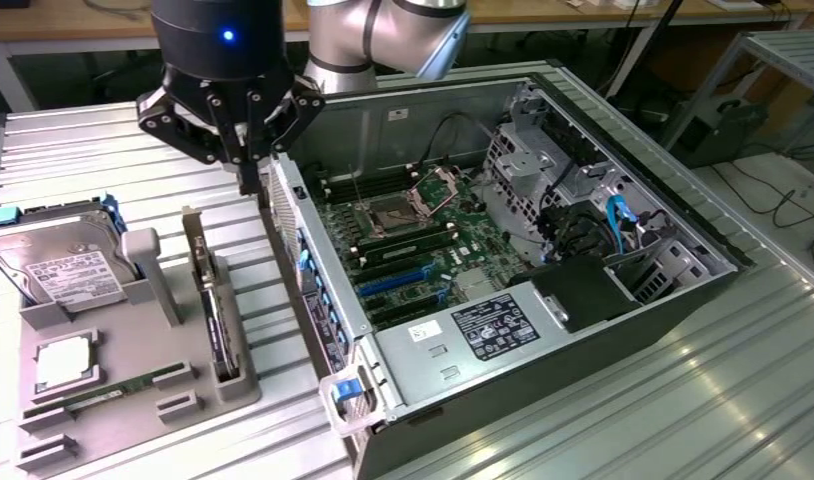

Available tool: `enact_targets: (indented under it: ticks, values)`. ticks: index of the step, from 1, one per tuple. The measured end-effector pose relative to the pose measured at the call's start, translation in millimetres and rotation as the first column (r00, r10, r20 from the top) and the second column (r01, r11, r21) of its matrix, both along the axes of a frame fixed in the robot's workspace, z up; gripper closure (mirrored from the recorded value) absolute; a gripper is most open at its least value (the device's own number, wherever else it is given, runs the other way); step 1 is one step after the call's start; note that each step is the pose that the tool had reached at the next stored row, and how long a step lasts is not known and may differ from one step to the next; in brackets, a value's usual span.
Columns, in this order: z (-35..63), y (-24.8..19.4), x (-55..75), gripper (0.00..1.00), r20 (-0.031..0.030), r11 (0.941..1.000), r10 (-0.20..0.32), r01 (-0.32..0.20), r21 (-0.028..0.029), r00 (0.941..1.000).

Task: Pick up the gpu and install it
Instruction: 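Reach for the gpu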

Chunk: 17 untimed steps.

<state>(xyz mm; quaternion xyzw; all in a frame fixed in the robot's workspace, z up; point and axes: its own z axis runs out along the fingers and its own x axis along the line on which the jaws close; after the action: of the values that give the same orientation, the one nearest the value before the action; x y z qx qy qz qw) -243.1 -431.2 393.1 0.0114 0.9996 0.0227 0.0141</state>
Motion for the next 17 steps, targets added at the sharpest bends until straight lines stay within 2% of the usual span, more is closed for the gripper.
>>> enact_targets:
  ticks: [4,17]
  values:
    - [0.1,-1.5,-14.7,0.89,-0.0001,1.0,0.003,-0.003,-0.0001,1.0]
    - [0.1,-7.2,-49.0,0.89,-0.0001,0.9999,0.013,-0.013,0.0005,0.9999]
